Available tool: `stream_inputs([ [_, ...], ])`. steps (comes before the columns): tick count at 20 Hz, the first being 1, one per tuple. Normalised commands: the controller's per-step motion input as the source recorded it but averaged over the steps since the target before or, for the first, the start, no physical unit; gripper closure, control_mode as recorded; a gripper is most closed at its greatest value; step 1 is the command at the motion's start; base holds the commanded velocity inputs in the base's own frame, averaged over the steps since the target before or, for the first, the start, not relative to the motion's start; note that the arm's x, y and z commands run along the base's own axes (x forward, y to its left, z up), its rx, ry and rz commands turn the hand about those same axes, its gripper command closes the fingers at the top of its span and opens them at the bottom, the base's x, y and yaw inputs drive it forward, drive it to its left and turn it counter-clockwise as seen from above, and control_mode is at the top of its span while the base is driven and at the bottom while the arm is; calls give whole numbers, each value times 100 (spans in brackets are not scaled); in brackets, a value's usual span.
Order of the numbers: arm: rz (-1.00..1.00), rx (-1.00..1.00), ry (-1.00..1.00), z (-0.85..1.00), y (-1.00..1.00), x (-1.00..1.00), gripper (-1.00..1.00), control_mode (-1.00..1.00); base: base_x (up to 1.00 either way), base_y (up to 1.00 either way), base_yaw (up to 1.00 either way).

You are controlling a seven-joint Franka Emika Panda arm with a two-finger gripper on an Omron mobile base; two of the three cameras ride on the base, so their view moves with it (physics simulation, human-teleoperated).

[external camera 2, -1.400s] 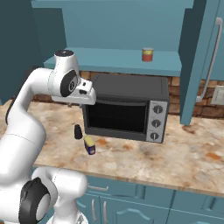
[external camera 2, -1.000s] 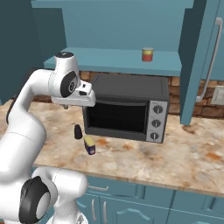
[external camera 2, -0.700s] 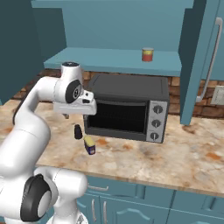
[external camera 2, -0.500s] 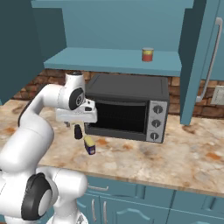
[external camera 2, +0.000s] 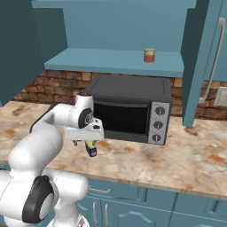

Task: Restock the canned food cabinet by taking the new fresh canned food from the counter and placing it in the cabinet. Then, take the old canned food from the cabinet and place it on the counter.

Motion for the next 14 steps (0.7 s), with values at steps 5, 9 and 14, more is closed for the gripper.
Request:
stream_inputs([
  [5, 0, 0, -4, -31, -10, 9, -100, -100, 0, 0, 0],
  [9, 0, 0, -6, -26, -1, 17, -100, -100, 0, 0, 0],
  [14, 0, 0, -5, -25, 0, 33, -100, -100, 0, 0, 0],
])
